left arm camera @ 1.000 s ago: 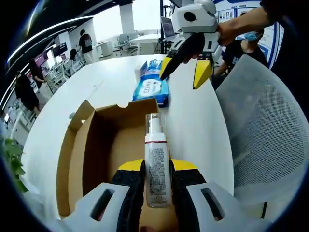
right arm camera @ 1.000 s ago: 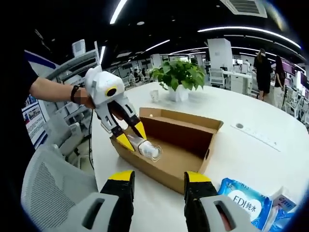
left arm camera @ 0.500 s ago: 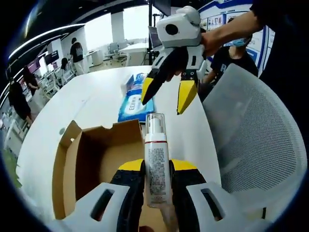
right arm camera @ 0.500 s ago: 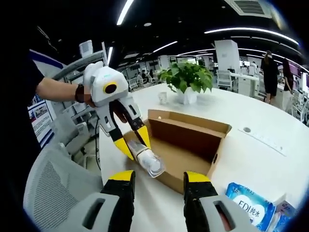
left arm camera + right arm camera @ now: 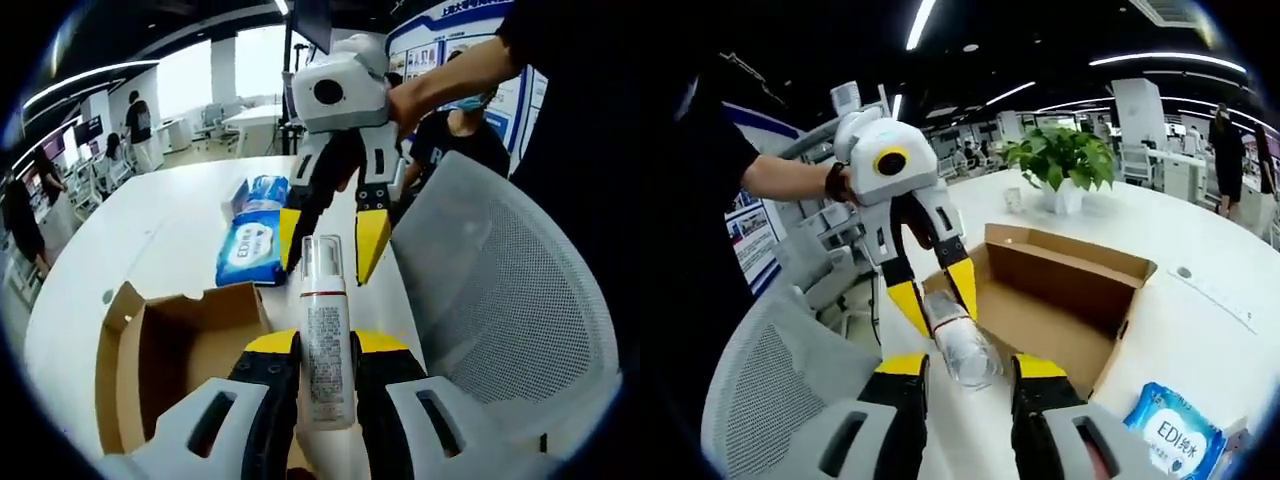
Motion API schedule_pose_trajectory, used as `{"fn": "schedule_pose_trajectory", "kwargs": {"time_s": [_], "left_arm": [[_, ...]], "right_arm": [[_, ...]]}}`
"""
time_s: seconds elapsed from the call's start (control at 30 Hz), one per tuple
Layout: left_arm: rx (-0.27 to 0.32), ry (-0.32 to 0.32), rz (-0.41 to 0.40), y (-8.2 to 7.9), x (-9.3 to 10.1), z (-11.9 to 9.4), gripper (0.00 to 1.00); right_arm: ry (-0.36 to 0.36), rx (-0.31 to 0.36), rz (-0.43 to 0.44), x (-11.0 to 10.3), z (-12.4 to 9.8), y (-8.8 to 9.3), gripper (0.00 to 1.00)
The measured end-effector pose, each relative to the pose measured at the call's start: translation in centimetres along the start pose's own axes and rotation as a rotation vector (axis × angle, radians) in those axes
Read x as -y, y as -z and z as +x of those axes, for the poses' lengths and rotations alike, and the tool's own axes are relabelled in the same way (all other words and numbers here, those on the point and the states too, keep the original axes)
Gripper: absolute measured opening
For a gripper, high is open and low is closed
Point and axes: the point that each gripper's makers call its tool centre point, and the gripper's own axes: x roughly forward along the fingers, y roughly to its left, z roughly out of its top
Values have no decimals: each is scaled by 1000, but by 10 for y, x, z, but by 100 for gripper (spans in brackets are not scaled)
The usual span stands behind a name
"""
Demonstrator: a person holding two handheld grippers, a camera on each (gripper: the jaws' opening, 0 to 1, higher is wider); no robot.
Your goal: Operate the shoe box by opening the lid, removing the specified soft item, and placing it in the target area until the item is outside and the box remains undamaged.
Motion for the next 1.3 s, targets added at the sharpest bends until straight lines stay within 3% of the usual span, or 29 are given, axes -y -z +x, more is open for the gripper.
{"fn": "schedule_pose_trajectory", "kwargs": {"time_s": [0.3,0.5,0.73,1.0,1.3], "left_arm": [[7,108,-15,2,22,-2,19],[37,157,-66,2,29,-2,20],[55,147,-115,-1,26,-1,22],[51,111,-122,0,22,-2,29],[100,17,-195,-3,10,-6,37]], "right_arm": [[-83,1,-13,-23,0,-1,17],[-101,2,41,-27,0,-2,16],[-93,38,98,-28,-2,-4,15],[-76,29,88,-27,-5,0,15],[-35,22,103,-16,-12,6,15]]}}
